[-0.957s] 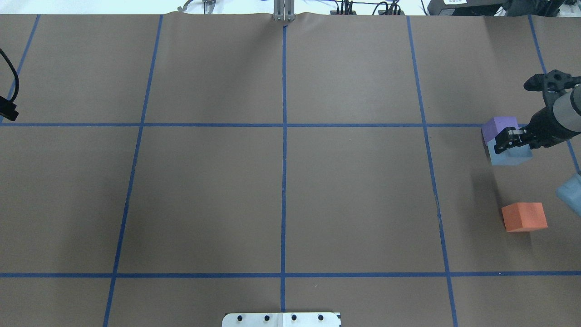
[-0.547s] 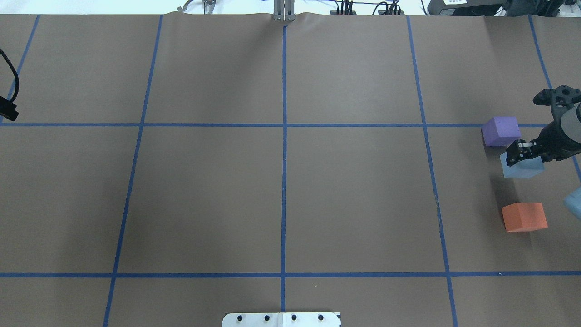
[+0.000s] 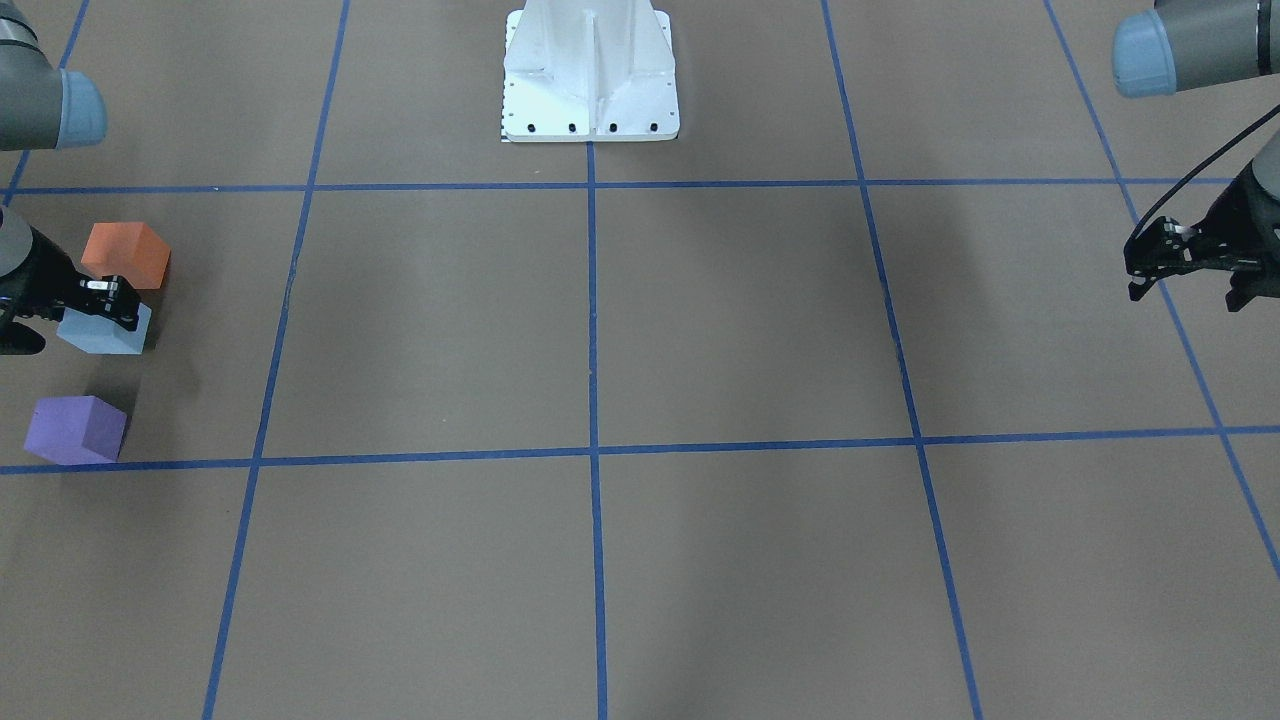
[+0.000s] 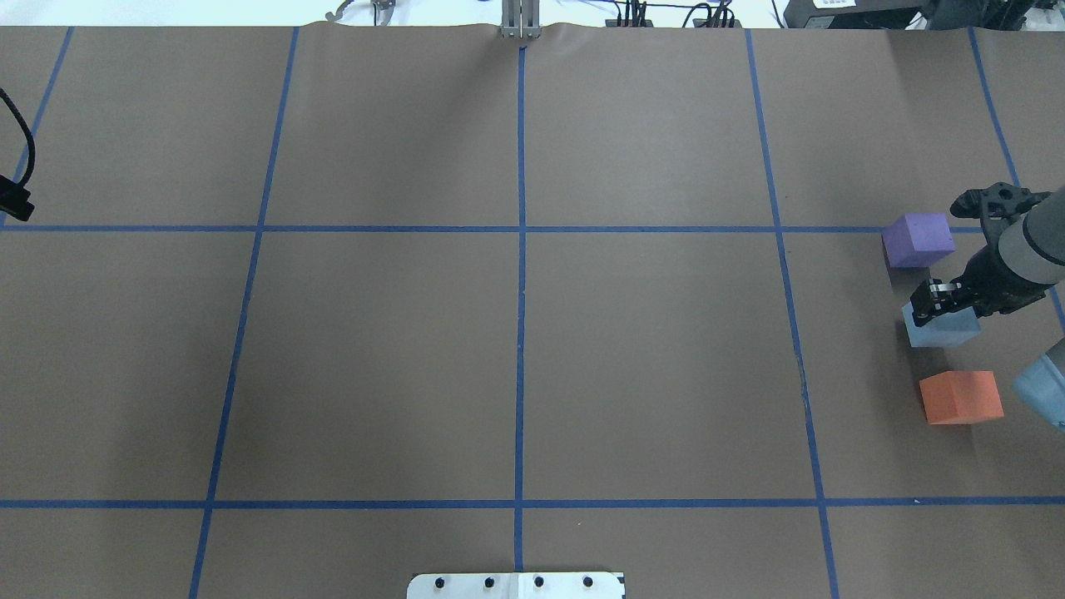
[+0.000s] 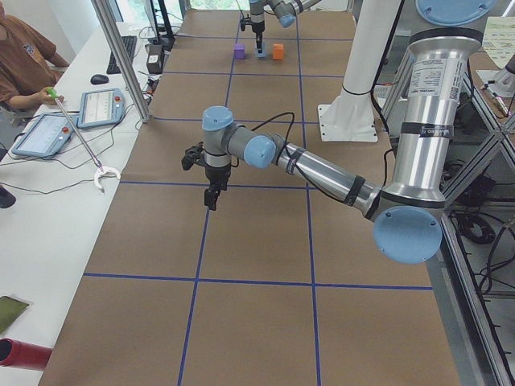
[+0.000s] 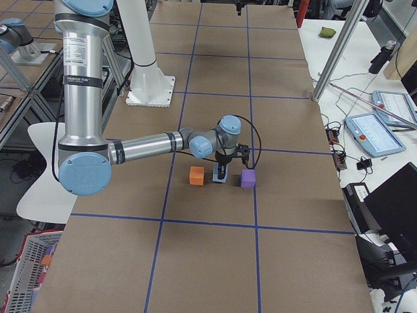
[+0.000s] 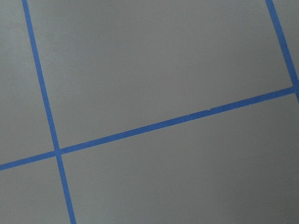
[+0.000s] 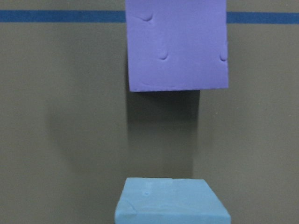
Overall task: Place blue block between orange and purple blocks
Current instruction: 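Lower the cube onto the table and open the right gripper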
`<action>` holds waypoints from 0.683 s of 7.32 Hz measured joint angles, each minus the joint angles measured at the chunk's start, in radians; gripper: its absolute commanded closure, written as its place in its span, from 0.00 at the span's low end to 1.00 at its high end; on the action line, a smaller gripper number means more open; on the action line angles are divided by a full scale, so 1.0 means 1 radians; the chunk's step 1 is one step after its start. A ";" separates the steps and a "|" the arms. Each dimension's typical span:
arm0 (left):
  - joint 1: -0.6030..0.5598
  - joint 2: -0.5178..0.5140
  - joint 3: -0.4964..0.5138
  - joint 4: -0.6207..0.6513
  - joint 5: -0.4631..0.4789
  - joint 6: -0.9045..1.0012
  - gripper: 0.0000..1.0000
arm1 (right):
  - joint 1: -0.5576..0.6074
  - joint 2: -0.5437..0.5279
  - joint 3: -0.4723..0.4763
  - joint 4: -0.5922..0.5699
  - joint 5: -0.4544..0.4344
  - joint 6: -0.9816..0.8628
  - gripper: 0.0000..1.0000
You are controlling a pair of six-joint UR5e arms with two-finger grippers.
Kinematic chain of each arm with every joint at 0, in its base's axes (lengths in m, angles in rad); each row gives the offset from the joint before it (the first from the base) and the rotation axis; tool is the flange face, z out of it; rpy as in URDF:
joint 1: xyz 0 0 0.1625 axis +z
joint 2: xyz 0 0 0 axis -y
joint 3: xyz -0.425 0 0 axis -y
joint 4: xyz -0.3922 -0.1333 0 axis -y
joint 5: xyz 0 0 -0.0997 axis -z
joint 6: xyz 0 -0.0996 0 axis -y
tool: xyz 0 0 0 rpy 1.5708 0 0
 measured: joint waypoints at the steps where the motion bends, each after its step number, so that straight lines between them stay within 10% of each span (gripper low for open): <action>1: 0.000 0.000 0.000 0.000 -0.001 0.000 0.00 | -0.002 0.004 -0.005 0.000 0.000 0.000 0.89; 2: 0.000 0.000 0.001 0.000 -0.001 0.000 0.00 | -0.002 0.005 -0.012 0.000 0.000 0.000 0.72; 4: 0.000 0.001 0.001 0.000 0.000 0.000 0.00 | -0.003 0.005 -0.021 0.000 -0.001 -0.001 0.00; 5: 0.000 0.001 0.001 0.000 0.000 0.000 0.00 | -0.003 0.005 -0.022 0.000 -0.002 0.000 0.00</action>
